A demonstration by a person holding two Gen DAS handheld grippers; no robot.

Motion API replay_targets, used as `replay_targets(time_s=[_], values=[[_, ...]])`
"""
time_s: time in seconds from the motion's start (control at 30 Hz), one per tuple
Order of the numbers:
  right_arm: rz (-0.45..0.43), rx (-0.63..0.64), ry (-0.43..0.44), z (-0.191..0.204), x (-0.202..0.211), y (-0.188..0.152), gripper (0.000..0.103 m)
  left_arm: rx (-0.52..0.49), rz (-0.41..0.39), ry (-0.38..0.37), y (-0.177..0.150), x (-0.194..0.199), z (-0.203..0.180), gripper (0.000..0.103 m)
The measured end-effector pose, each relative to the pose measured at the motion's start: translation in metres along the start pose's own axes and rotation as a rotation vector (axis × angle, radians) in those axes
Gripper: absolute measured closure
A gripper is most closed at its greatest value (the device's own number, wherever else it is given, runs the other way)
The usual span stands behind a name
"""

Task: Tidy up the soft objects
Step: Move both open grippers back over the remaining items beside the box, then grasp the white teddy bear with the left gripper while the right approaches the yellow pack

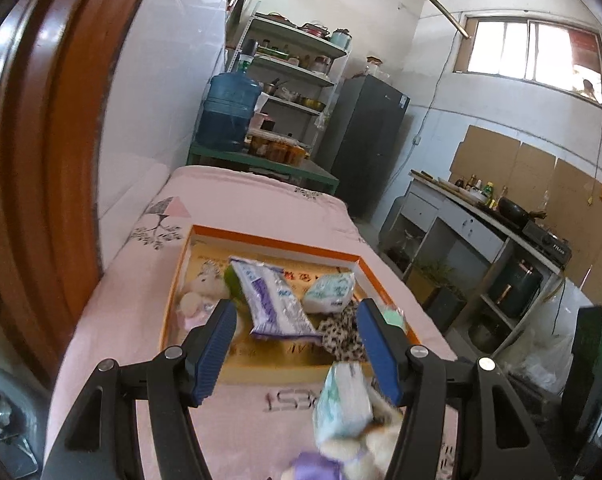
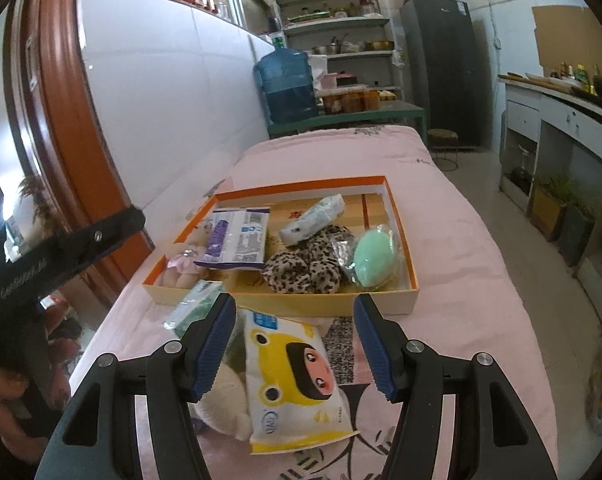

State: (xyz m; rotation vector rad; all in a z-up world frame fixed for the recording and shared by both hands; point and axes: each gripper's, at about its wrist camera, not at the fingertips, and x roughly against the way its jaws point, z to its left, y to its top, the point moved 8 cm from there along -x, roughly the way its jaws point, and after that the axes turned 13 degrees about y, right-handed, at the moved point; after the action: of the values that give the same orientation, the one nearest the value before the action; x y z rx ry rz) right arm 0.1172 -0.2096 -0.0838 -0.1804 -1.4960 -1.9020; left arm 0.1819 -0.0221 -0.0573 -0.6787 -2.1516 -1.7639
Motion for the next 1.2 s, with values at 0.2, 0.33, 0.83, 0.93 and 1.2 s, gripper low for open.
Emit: replay_targets(time_s=[0.2,0.33,0.83,0.93,1.2], values=[[-0.005,0.037,0.023,0.017,0.007,-0.001,0.040,-0.015,-0.008,0.050,-0.010,0.022,0.010,0.041],[-0.012,0.067,0.023,0.026,0.014,-0.002,0.040,-0.060,-0.029,0.103,-0.014,0.034,0.013,0.041],[0.018,0.078,0.026,0.027,0.025,-0.027,0.040,-0.105,0.025,0.112,-0.047,0.048,0.015,0.041],[0.026,0.084,0.026,0.026,0.027,-0.033,0.040,-0.111,0.029,0.105,-0.051,0.048,0.015,0.041],[0.078,0.069,0.071,0.025,0.018,-0.050,0.040,-0.136,0.055,0.077,-0.070,0.049,0.009,0.041]])
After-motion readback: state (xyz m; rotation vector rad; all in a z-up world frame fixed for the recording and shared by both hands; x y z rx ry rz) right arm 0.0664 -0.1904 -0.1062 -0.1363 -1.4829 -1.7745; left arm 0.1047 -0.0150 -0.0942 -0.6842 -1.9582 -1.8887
